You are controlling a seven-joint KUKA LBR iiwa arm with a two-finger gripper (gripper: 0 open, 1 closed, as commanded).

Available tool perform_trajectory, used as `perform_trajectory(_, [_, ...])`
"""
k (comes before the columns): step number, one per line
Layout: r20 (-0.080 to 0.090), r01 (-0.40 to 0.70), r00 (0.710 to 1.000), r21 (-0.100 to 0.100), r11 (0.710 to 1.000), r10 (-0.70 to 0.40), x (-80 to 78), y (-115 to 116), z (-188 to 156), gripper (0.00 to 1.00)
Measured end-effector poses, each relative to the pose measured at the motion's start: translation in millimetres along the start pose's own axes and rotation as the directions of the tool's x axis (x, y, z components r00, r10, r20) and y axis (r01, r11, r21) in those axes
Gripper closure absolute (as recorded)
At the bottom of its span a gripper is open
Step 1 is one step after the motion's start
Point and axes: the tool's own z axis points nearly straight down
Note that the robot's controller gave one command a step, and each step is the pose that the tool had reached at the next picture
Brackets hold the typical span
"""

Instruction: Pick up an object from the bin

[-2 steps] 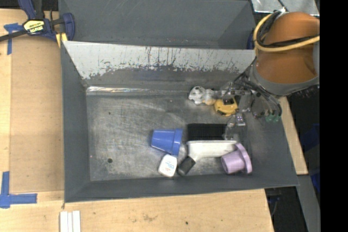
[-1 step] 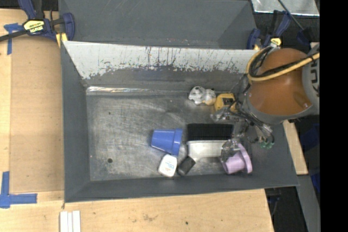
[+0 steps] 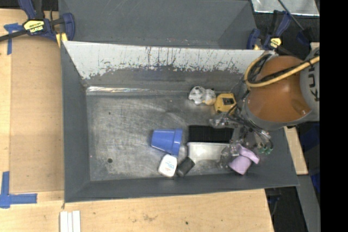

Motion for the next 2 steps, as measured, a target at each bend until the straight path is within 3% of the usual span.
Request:
perform_trajectory(1, [0.007, 0.207, 0.978, 0.002, 0.978, -0.207, 3.4, -2, -20, 0.00])
perform_trajectory(2, [0.006, 0.109, 0.994, 0.001, 0.994, -0.109, 2.4, -4, 17, 0.00])
